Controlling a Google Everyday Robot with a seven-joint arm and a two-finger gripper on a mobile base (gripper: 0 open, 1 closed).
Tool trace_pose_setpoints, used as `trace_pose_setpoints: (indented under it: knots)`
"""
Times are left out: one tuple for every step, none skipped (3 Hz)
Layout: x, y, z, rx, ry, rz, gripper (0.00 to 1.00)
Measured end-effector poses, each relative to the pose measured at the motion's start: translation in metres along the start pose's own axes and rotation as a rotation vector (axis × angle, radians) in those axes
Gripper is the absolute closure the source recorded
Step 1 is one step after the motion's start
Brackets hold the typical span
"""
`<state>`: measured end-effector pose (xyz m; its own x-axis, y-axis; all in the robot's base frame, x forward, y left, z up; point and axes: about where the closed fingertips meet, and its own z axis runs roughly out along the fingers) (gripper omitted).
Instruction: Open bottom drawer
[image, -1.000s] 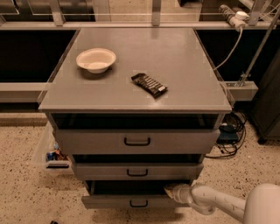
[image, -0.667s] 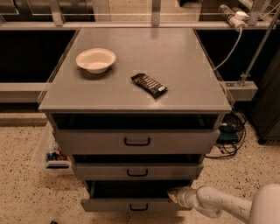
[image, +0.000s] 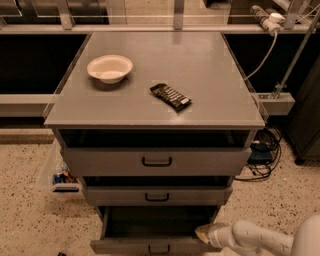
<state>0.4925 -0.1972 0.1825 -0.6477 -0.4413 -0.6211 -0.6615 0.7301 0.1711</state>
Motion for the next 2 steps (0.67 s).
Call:
trace_pose_setpoints:
  knots:
    - [0.0149, 0.0101, -0.0137, -0.029, -0.004, -0.009, 1.00]
    - [0.0149, 0.0101, -0.0137, -0.029, -0.004, -0.009, 1.00]
